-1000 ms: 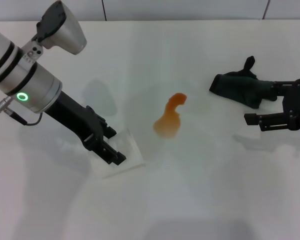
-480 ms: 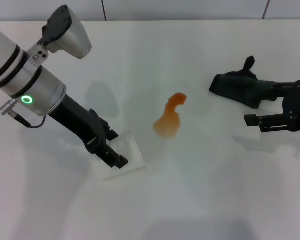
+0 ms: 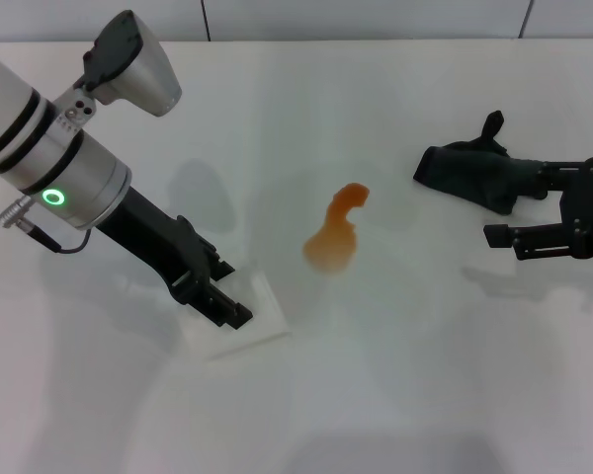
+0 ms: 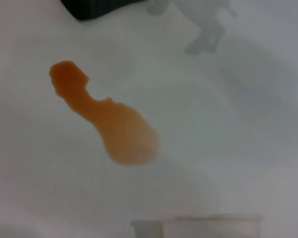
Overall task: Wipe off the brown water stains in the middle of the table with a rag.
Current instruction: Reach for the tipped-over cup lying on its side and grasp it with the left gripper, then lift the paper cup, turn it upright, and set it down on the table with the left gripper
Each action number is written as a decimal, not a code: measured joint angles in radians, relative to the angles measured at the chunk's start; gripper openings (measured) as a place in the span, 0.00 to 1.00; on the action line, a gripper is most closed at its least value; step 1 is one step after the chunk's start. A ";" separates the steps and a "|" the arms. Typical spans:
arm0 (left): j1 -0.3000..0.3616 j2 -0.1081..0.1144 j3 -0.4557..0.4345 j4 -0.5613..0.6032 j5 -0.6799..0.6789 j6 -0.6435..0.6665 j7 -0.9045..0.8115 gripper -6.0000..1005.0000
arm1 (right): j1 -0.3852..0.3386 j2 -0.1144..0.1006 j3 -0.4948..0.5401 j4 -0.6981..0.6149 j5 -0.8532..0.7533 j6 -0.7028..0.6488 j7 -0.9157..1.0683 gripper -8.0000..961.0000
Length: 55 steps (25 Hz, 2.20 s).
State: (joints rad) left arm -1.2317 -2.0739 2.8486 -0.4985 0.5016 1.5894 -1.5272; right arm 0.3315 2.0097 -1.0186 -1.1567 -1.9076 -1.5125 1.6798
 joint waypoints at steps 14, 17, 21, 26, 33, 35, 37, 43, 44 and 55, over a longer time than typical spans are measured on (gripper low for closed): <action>0.008 0.001 -0.002 -0.061 -0.089 0.022 0.010 0.61 | -0.004 0.000 0.003 0.000 0.001 0.000 0.000 0.82; 0.024 0.000 -0.002 -0.098 -0.145 0.023 0.017 0.61 | -0.004 0.000 0.005 -0.001 0.002 0.000 0.000 0.82; 0.052 0.000 -0.002 -0.146 -0.244 0.024 0.034 0.61 | -0.003 0.000 0.006 -0.003 0.003 -0.001 0.000 0.82; 0.100 0.000 -0.001 -0.209 -0.404 0.032 0.061 0.61 | -0.003 0.000 0.007 -0.004 0.003 -0.001 0.002 0.82; 0.203 0.001 0.000 -0.236 -0.664 0.055 0.122 0.61 | -0.003 0.000 0.006 -0.001 0.014 0.004 0.002 0.81; 0.234 0.000 0.000 -0.235 -0.729 0.059 0.142 0.61 | -0.003 0.000 0.006 -0.001 0.016 0.005 0.002 0.81; 0.272 -0.001 0.000 -0.225 -0.805 0.062 0.177 0.61 | -0.003 0.000 0.004 0.000 0.016 0.006 0.003 0.81; 0.382 -0.005 -0.001 -0.151 -0.981 0.047 0.293 0.61 | -0.003 0.000 -0.002 0.010 0.016 0.008 0.006 0.81; 0.400 -0.005 -0.001 -0.136 -1.006 0.038 0.314 0.61 | -0.002 0.000 -0.003 0.016 0.017 0.009 0.006 0.81; 0.511 -0.005 -0.003 0.064 -1.138 -0.127 0.528 0.61 | 0.006 0.001 -0.016 0.025 0.029 0.005 0.003 0.81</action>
State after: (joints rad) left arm -0.7209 -2.0784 2.8457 -0.4347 -0.6361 1.4626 -0.9997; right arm 0.3376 2.0110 -1.0349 -1.1318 -1.8791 -1.5074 1.6831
